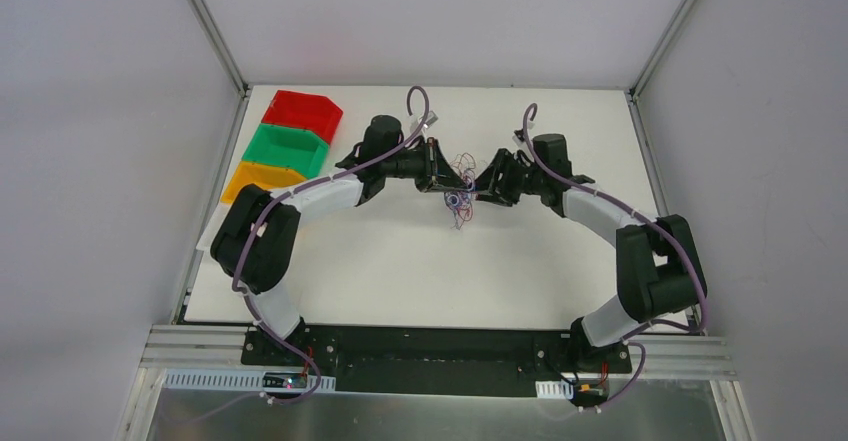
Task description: Untangle the cables
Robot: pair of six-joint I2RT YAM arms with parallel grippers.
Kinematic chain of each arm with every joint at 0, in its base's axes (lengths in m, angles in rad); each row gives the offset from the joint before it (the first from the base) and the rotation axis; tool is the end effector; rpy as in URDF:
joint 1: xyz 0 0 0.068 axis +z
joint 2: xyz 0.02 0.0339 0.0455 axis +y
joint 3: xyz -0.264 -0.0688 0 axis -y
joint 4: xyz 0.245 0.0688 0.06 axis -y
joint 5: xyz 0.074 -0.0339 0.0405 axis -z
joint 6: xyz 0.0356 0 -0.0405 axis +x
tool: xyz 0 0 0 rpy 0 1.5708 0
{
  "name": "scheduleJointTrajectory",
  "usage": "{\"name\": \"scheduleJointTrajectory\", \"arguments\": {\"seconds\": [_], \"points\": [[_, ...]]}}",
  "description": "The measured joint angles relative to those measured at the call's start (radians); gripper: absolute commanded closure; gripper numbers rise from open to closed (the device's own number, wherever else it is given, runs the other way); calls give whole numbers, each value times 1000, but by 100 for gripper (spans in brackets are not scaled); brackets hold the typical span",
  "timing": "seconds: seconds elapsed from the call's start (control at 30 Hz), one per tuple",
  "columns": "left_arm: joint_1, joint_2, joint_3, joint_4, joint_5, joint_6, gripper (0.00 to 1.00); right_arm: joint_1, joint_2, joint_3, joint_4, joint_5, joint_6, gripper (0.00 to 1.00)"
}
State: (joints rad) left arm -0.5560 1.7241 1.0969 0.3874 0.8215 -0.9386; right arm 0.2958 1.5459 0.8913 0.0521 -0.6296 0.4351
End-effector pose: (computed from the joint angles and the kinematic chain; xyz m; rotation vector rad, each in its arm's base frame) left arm 0.3169 -0.2276 0.2559 0.2930 2.1082 -1.7179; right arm 0.3086 0.1160 0.2176 -0.2244 2.2380 1.0909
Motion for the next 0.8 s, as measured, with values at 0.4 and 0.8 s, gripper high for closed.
{"name": "scheduleJointTrajectory", "arguments": {"seconds": [0.4,0.8], "points": [[6,-31,14,-34,112,-31,100,-3,16,6,-59,155,-116,100],[162,-369,258,-487,172,278,100,-231,24,79,-390,314,-374,100]]}}
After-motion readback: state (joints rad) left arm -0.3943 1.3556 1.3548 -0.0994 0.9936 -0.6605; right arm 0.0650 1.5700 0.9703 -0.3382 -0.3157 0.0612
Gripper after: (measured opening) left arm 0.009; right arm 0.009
